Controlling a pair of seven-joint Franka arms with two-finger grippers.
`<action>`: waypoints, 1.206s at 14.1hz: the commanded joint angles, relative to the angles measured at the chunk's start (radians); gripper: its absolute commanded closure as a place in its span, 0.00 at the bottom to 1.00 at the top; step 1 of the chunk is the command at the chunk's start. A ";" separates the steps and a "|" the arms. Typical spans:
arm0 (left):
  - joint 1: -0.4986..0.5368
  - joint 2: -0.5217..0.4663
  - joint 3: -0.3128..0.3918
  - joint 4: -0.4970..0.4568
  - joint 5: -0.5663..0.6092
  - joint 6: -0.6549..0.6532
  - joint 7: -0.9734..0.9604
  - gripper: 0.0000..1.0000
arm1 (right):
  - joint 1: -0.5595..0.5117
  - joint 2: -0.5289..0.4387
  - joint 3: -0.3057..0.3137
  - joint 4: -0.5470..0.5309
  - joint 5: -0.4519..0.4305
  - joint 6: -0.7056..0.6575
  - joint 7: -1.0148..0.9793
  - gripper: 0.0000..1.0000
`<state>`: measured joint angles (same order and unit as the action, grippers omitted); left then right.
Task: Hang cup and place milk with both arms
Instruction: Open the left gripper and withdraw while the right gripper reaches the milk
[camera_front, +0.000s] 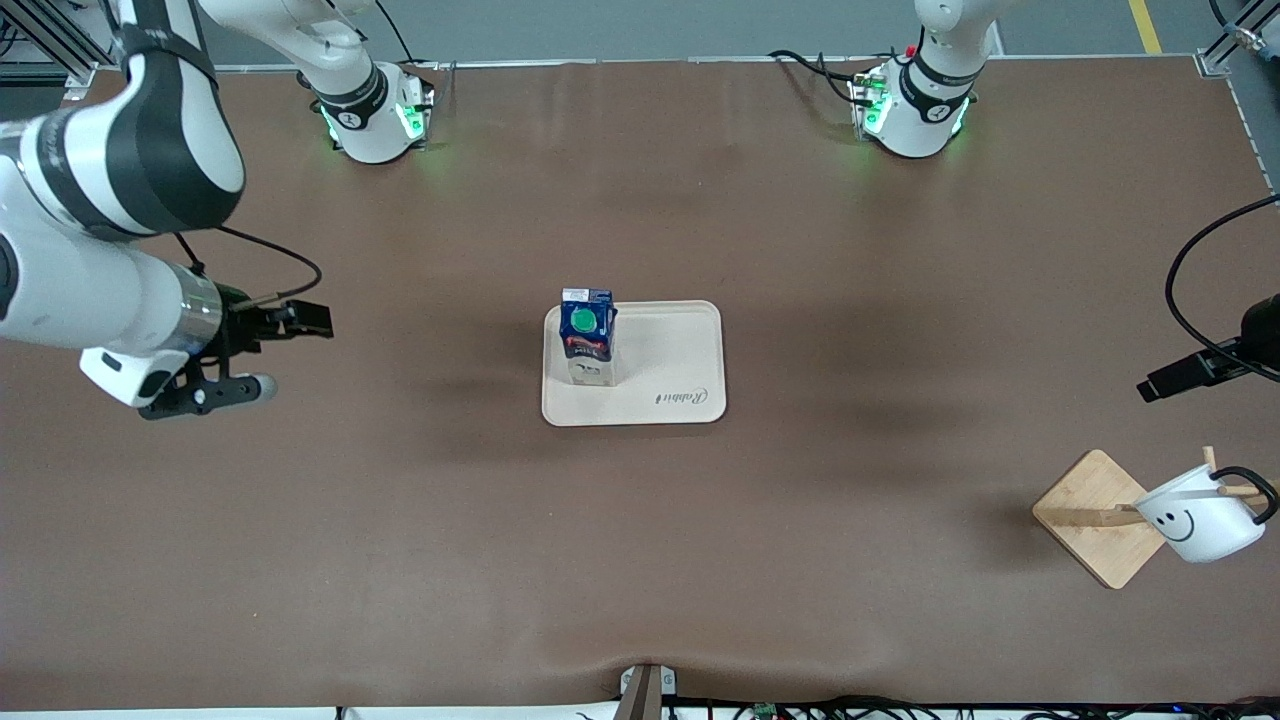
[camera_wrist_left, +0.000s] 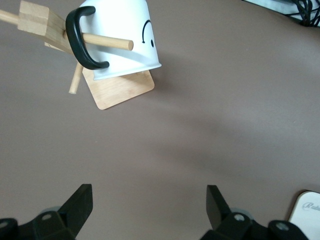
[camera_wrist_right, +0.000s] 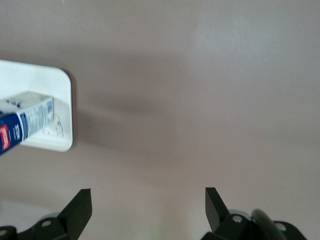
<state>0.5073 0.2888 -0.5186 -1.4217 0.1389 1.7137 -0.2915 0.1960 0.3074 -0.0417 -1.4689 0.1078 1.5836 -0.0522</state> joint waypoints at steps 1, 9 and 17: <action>0.008 -0.031 -0.046 0.010 0.048 -0.026 0.015 0.00 | 0.075 0.037 -0.003 0.013 0.015 0.097 0.005 0.00; 0.002 -0.124 -0.098 0.023 0.041 -0.117 0.041 0.00 | 0.382 0.205 -0.001 0.035 0.050 0.288 0.500 0.00; -0.438 -0.256 0.329 -0.071 -0.082 -0.157 0.127 0.00 | 0.424 0.237 -0.001 0.033 0.219 0.254 0.522 0.00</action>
<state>0.1472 0.0899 -0.2853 -1.4391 0.0862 1.5714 -0.2078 0.5957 0.5344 -0.0364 -1.4589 0.3036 1.8646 0.4570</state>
